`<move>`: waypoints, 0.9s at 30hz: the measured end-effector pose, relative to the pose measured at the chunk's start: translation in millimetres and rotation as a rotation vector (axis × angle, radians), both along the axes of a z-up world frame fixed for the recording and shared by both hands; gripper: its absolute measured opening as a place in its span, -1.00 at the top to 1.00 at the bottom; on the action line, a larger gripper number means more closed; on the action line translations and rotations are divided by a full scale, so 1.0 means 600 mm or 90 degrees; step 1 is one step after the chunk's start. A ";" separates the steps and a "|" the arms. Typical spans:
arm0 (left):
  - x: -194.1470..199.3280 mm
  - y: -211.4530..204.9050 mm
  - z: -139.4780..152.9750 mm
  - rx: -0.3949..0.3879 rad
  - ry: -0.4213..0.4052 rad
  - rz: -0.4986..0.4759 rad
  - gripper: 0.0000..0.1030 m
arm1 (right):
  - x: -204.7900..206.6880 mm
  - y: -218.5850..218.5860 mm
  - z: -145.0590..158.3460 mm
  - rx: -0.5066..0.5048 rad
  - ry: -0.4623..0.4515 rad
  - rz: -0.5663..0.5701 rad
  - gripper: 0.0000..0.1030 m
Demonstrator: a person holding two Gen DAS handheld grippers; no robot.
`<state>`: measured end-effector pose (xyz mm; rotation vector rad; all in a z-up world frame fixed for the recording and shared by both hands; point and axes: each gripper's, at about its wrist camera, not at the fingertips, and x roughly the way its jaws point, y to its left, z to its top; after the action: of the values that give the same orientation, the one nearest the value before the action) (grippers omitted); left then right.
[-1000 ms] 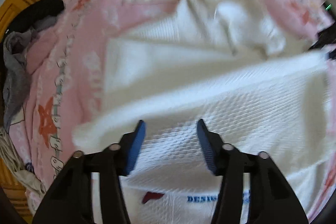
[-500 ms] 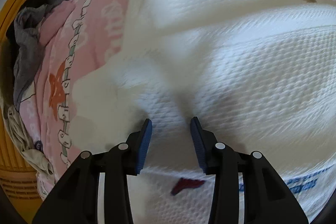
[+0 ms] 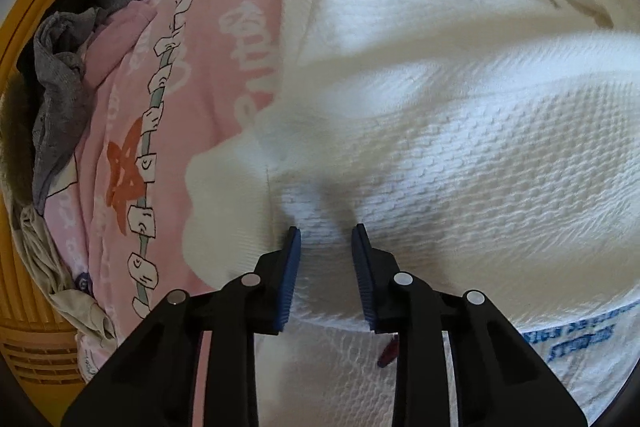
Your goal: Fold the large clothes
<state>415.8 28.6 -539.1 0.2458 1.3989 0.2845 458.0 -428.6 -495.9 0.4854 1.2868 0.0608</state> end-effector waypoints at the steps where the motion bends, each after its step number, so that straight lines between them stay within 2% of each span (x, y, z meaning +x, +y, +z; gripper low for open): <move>1: 0.002 0.001 0.007 0.000 -0.004 0.001 0.48 | -0.005 -0.003 0.011 -0.001 -0.009 -0.001 -0.10; 3: 0.008 0.007 0.022 0.012 -0.017 0.004 0.44 | -0.016 -0.017 0.030 -0.010 -0.029 -0.020 -0.12; 4: 0.009 0.007 0.028 0.026 -0.025 0.003 0.41 | 0.002 -0.018 0.040 -0.013 -0.032 -0.029 -0.12; 6: 0.012 0.001 0.059 0.041 -0.063 -0.017 0.11 | 0.041 -0.012 0.042 -0.016 -0.038 -0.042 -0.13; 8: 0.017 -0.016 0.092 0.029 -0.099 -0.043 0.00 | 0.061 0.001 0.046 -0.006 -0.043 -0.042 -0.13; 10: 0.034 -0.046 0.117 0.010 -0.125 -0.074 0.00 | 0.090 0.044 0.048 0.003 -0.049 -0.038 -0.14; 12: 0.059 -0.067 0.123 -0.009 -0.131 -0.084 0.00 | 0.116 0.088 0.047 0.008 -0.051 -0.027 -0.15; 14: 0.090 -0.088 0.122 -0.002 -0.135 -0.085 0.00 | 0.145 0.136 0.050 0.006 -0.050 -0.006 -0.15; 17: 0.138 -0.113 0.106 -0.055 -0.131 -0.078 -0.28 | 0.202 0.199 0.059 -0.004 -0.058 0.033 -0.16; 19: 0.167 -0.122 0.087 -0.095 -0.125 -0.057 -0.27 | 0.254 0.246 0.064 -0.026 -0.062 0.069 -0.17; 21: 0.210 -0.121 0.070 -0.144 -0.125 -0.022 -0.09 | 0.298 0.285 0.066 -0.051 -0.066 0.091 -0.17; 23: 0.254 -0.117 0.060 -0.189 -0.129 0.003 -0.07 | 0.330 0.313 0.062 -0.058 -0.072 0.107 -0.20; 24: 0.280 -0.112 0.054 -0.227 -0.127 0.012 -0.07 | 0.346 0.329 0.059 -0.067 -0.076 0.117 -0.23; 27: 0.358 -0.090 0.042 -0.309 -0.133 0.050 -0.07 | 0.378 0.360 0.044 -0.116 -0.081 0.135 -0.29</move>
<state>630.8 -25.7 -514.1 -0.2335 1.2304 0.0271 685.0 -212.6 -469.3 0.1850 1.2019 0.1488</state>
